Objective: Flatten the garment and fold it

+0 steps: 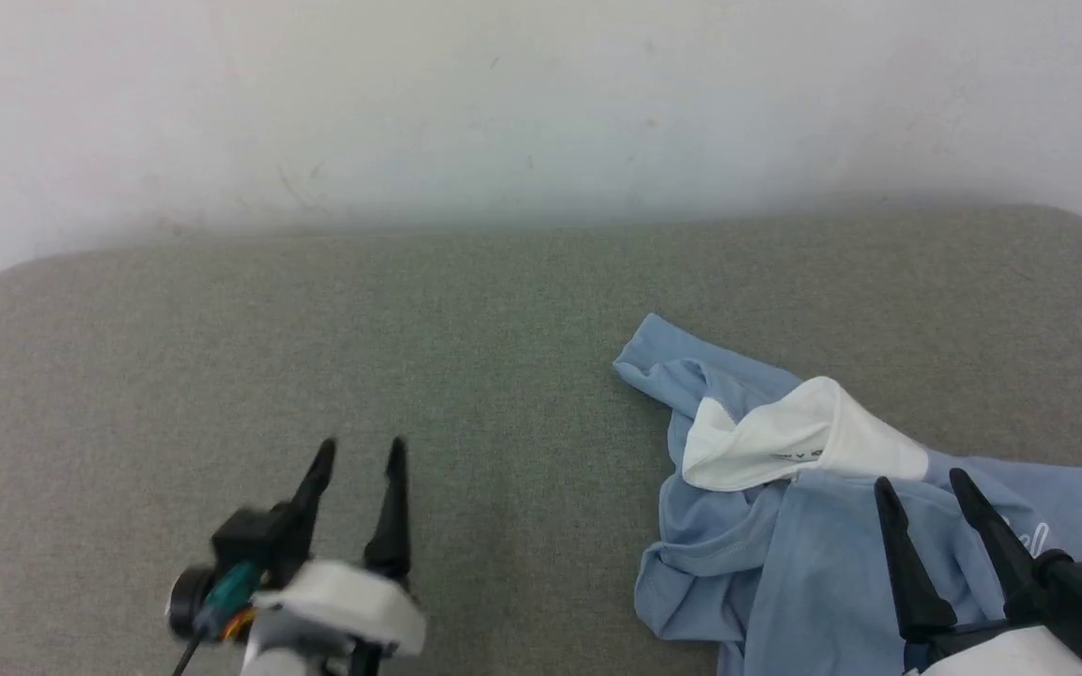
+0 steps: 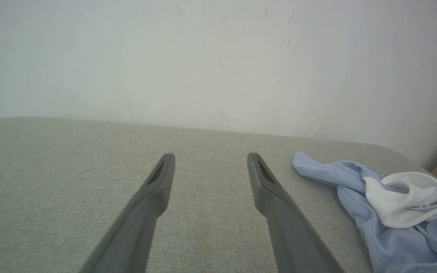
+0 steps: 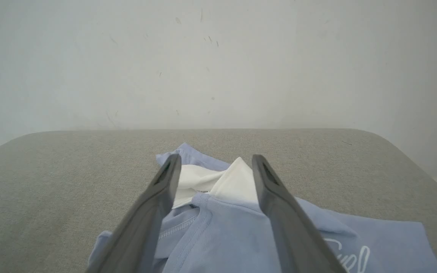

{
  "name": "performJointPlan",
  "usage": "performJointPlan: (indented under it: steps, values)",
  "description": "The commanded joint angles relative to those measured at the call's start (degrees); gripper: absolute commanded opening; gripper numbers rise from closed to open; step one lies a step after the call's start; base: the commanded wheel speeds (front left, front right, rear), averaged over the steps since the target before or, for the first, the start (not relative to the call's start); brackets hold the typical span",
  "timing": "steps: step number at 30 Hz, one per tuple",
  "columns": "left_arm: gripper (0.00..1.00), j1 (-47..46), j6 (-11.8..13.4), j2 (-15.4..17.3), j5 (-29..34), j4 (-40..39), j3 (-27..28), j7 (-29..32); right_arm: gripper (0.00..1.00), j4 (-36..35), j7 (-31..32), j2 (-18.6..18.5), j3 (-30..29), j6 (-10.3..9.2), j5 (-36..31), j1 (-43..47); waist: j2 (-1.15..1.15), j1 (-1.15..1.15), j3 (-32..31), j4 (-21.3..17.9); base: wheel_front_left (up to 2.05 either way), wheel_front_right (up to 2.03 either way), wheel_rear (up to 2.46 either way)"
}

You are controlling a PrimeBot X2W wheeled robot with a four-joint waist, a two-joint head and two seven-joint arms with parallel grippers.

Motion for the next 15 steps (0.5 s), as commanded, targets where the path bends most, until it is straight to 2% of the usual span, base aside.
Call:
performJointPlan:
  steps: [1, 8, 15]
  values:
    - [1.0, -3.99, -0.95, -0.15, 0.69, 0.33, -1.16, 0.79, 1.0, -0.69, 0.05, 0.07, 0.19, -0.05, 0.21, -0.18, 0.0, 0.01, 1.81, 0.12, 0.0, 0.0, 0.0]
    - [1.0, -24.81, -5.55, -2.65, 0.93, 7.92, -8.45, 7.92, 1.0, -2.18, 0.88, 0.07, 0.71, -0.05, -0.39, -4.5, 0.0, 0.01, 9.76, -2.47, 0.0, 0.0, 0.0]
    - [1.0, -43.48, -8.24, -3.59, -1.17, 23.52, -15.12, 18.14, 1.0, -1.3, 0.22, 0.07, 1.56, -0.05, 0.63, -8.52, 0.0, 0.01, 16.56, -8.19, 0.0, 0.0, 0.0]
